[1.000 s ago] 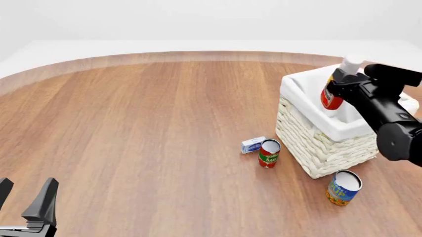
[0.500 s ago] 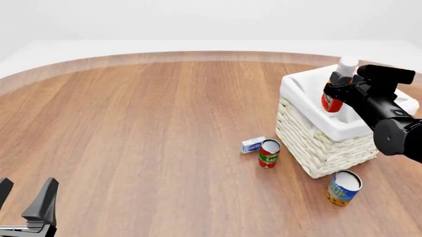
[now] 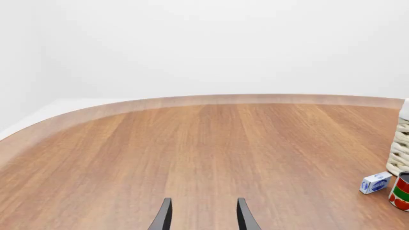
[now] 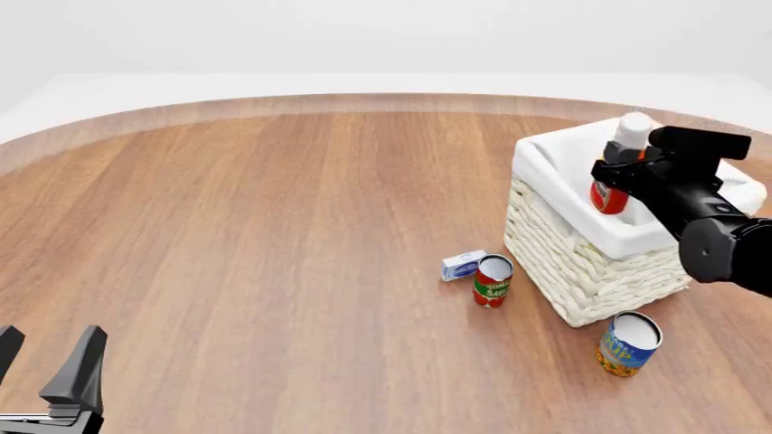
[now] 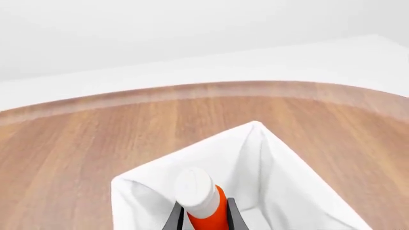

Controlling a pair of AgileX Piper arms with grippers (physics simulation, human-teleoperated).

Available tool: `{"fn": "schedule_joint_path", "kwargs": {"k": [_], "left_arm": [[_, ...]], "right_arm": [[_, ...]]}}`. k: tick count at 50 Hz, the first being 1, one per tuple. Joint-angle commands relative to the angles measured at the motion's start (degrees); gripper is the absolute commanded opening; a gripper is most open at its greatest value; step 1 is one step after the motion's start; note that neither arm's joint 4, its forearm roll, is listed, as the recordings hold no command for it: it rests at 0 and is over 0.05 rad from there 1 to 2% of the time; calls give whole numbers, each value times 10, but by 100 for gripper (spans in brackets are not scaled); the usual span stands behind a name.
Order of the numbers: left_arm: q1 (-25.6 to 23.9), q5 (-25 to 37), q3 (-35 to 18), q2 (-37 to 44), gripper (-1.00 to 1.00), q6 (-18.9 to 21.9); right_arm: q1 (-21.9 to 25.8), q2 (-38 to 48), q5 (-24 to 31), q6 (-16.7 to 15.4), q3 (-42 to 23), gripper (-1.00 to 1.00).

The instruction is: Pick up the ketchup, and put it in the basket.

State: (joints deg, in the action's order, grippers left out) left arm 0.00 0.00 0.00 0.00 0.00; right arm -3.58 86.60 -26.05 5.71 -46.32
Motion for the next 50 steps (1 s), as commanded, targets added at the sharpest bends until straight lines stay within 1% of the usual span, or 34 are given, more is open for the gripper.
{"fn": "schedule_joint_path", "kwargs": {"k": [1, 20, 21, 50], "left_arm": [[0, 0, 0, 0, 100, 0], [0, 0, 0, 0, 100, 0], [0, 0, 0, 0, 100, 0], [0, 0, 0, 0, 100, 0]], "right_arm": [[-7, 8, -4, 7, -4, -100], [-4, 11, -15, 13, 7, -100], [-4, 11, -16, 13, 7, 100], [4, 12, -20, 17, 8, 100]]}}
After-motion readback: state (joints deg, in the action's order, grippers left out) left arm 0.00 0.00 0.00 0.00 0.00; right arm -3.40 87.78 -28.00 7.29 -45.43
